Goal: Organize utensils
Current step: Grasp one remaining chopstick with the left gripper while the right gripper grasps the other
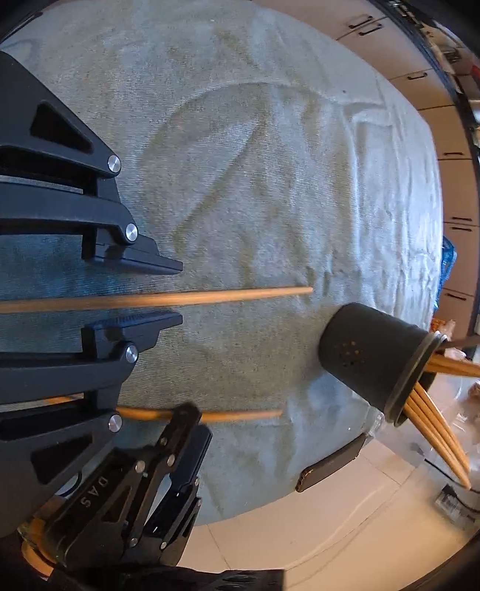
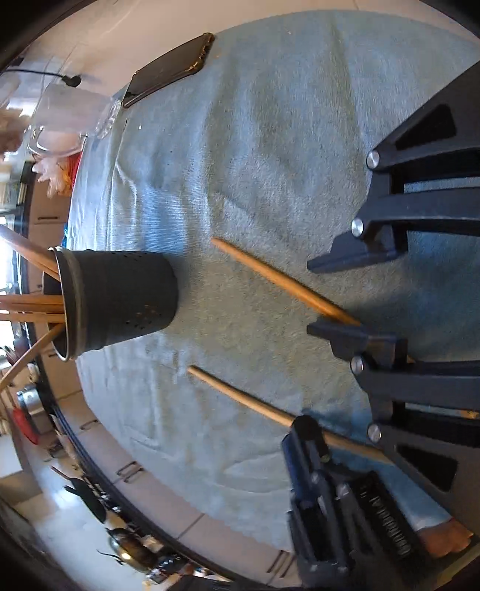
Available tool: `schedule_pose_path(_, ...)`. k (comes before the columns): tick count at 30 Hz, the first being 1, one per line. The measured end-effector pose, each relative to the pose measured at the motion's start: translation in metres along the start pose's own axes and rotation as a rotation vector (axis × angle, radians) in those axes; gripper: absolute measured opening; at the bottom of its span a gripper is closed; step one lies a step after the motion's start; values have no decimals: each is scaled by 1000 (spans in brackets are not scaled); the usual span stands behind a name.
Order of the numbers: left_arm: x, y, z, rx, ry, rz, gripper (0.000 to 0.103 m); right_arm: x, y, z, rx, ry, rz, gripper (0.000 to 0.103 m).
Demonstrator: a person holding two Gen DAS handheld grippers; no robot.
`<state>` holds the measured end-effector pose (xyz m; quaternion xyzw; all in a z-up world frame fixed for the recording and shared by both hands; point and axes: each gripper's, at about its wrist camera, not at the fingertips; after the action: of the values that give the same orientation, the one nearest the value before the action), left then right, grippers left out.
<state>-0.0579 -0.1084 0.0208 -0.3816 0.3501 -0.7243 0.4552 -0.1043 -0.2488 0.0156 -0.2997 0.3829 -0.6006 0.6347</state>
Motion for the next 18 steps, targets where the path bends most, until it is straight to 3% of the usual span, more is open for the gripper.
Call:
schedule_pose_path(4,-3,-1,7,-28,-5,-20,19,21,-8,-6,-53,-7,-37,27)
schedule_pose_path(9,0,7,27,-44,22,0,19,51,-10,-2,-92,82,-36,33)
schedule_pose_path(18,2,33,54,-78,2,-28,19,61,8,28,-114,122,-134,33)
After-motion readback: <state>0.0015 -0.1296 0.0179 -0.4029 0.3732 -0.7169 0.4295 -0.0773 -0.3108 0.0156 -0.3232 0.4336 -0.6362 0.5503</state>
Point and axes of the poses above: each gripper's, at about its wrist camera, not at the fingertips, and y roughly the way its jaws point, x to its right, z to its top, and after that the axes turned 6 degrees about x, right-handed
